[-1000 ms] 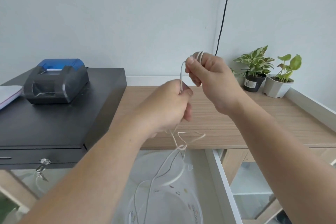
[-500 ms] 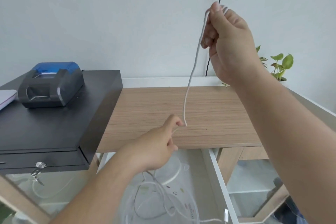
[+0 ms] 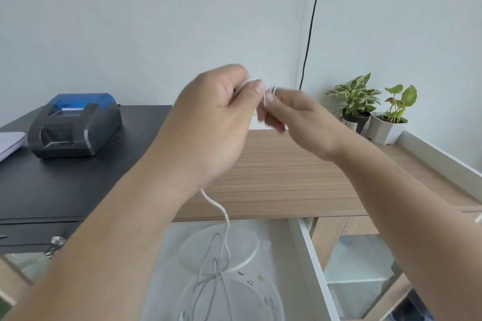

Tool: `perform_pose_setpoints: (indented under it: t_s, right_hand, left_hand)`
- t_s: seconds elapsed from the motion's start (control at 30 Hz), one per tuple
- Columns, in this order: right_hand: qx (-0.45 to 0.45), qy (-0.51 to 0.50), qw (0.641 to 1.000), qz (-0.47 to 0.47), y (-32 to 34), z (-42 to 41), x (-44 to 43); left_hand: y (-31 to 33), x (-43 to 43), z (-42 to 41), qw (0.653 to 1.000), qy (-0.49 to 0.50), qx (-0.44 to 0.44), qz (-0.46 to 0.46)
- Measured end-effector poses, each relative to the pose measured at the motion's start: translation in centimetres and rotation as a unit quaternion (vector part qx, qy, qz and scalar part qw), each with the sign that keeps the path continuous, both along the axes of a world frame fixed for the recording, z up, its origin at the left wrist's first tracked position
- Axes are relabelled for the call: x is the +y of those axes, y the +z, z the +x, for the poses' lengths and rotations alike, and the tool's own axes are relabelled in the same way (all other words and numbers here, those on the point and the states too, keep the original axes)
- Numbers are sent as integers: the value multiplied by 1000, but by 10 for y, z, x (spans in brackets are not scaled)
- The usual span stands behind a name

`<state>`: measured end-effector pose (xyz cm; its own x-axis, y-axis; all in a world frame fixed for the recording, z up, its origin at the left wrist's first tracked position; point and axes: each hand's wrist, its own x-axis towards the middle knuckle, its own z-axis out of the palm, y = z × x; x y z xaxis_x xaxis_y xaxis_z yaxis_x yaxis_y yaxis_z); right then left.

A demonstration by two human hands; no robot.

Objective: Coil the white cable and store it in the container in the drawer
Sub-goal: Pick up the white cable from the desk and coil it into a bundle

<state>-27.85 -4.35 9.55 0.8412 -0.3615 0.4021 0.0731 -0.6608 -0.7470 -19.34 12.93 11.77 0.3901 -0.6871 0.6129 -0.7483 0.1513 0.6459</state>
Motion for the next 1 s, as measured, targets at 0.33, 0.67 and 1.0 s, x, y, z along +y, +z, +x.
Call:
perform_pose_setpoints:
  t_s: [0.33,0.67,1.0]
  right_hand:
    - [-137,340,882,296,14,-40,49]
    - [-158,51,984,66,14,-7,12]
    - [29,287,941,177,-19,-62,55]
  left_hand:
    - [-67,-23,18,998,-52,-12,17]
    - [-52,7,-16,990,47,-118,68]
    - [-13,11,33,977,-28,-206,49]
